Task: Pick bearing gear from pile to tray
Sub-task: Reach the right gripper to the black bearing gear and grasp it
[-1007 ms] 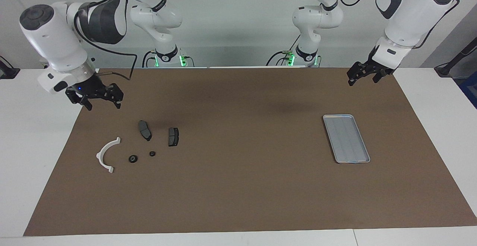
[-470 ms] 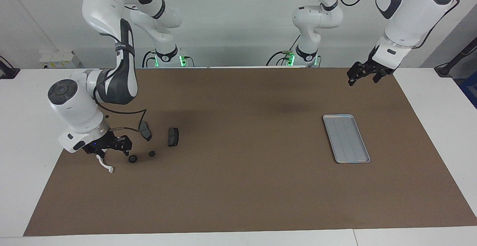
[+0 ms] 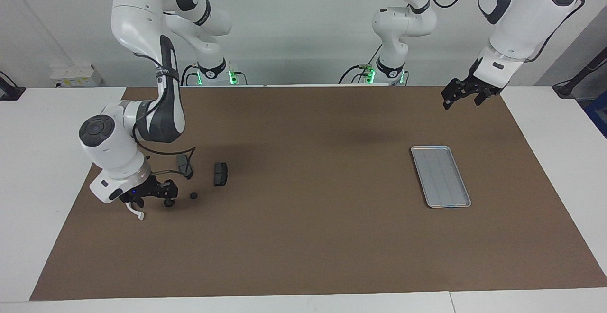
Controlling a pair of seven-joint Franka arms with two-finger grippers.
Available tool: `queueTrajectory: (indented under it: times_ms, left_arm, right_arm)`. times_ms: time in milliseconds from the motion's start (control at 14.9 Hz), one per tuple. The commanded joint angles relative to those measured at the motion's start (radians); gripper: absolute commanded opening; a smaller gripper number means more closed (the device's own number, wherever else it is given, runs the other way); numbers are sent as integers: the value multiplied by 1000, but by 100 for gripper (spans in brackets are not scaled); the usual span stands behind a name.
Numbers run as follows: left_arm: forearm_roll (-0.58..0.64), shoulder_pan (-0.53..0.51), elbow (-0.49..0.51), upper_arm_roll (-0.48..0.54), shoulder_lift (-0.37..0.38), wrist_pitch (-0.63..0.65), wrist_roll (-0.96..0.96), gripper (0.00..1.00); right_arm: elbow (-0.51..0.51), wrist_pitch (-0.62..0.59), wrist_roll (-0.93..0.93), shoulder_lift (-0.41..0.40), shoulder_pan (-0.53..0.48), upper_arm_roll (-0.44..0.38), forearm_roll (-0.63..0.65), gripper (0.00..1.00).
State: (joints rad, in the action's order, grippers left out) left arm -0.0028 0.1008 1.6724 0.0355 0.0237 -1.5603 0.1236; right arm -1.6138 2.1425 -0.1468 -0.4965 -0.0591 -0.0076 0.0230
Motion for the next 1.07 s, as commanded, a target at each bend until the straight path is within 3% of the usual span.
queueTrajectory:
  times_ms: [0, 403, 1007]
  left_arm:
    - [9, 13, 3, 9, 12, 6, 1, 100]
    - [9, 13, 4, 9, 13, 6, 1, 100]
    - [9, 13, 3, 9, 13, 6, 1, 100]
  right_arm:
    - [-37, 28, 16, 7, -4, 6, 0, 95]
    - [-113, 76, 6, 19, -10, 6, 0, 95]
    - [-149, 99, -3, 21, -15, 6, -2, 95]
